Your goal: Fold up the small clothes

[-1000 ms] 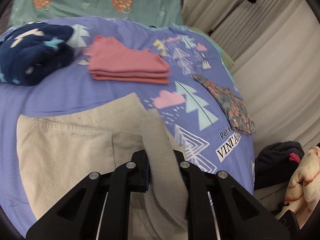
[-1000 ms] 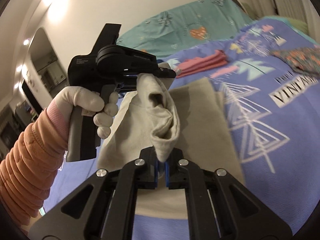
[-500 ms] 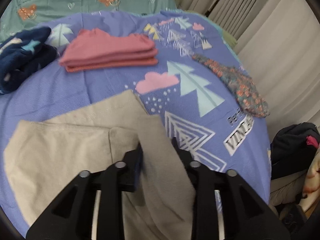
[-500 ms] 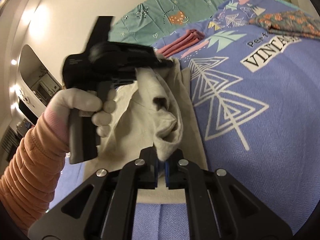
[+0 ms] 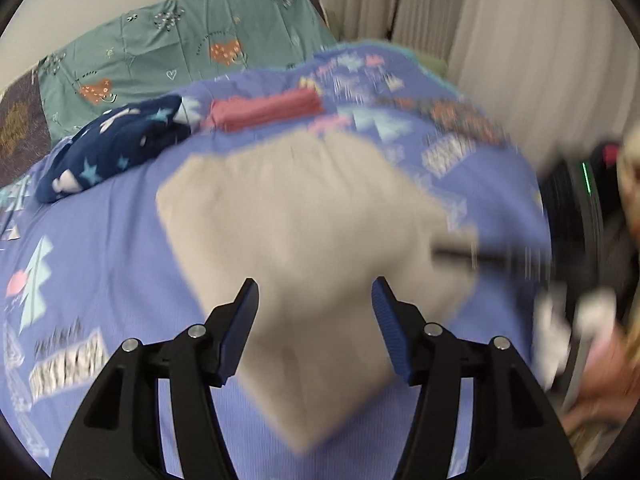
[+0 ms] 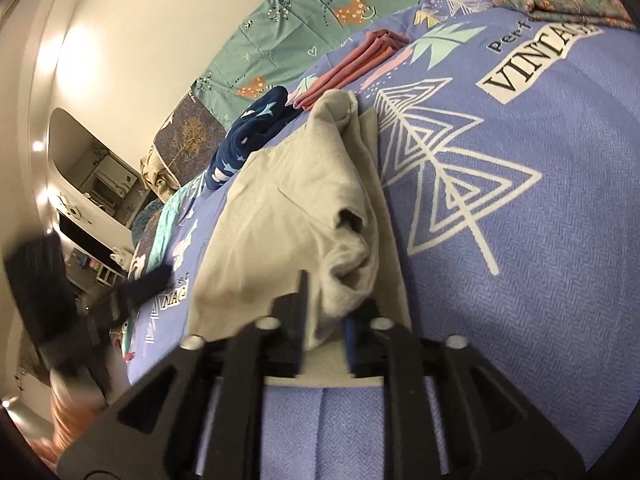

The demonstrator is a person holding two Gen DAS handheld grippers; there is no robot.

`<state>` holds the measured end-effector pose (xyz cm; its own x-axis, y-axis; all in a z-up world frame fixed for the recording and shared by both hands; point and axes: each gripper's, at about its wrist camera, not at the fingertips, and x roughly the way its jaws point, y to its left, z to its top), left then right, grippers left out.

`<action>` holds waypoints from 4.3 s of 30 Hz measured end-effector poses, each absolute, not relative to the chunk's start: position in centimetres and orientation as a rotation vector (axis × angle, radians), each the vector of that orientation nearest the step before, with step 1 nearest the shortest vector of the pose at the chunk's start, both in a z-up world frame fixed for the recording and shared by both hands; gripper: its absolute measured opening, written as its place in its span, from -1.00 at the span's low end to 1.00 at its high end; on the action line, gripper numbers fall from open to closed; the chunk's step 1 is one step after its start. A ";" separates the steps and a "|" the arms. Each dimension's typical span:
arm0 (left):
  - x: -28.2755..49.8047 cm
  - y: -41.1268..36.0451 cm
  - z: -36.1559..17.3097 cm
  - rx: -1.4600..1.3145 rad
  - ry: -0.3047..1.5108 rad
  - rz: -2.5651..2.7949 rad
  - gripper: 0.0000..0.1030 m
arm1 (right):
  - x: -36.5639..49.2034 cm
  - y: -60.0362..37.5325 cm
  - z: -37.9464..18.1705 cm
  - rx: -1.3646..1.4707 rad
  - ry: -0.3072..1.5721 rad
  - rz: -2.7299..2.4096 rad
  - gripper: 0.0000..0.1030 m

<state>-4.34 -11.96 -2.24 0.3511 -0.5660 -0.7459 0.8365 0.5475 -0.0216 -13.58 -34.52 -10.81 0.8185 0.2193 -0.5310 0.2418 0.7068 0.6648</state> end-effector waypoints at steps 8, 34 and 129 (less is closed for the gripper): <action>-8.4 -10.2 -6.0 0.554 0.751 -0.850 0.33 | -12.4 -34.8 -10.2 0.811 0.656 -0.013 -0.62; -7.1 -5.2 -5.9 0.384 0.786 -0.767 -0.31 | -14.6 -34.4 -11.1 0.797 0.748 -0.101 -0.82; 15.5 -16.1 -4.0 0.274 0.734 -0.869 -0.42 | -2.0 -41.7 -9.4 0.581 0.679 -0.111 -0.96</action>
<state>15.46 -16.14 -4.03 0.4237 -0.5943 -0.6836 0.7734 0.6302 -0.0686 -2.02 -41.67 -9.41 0.7788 0.0879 -0.6210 0.2809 0.8364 0.4707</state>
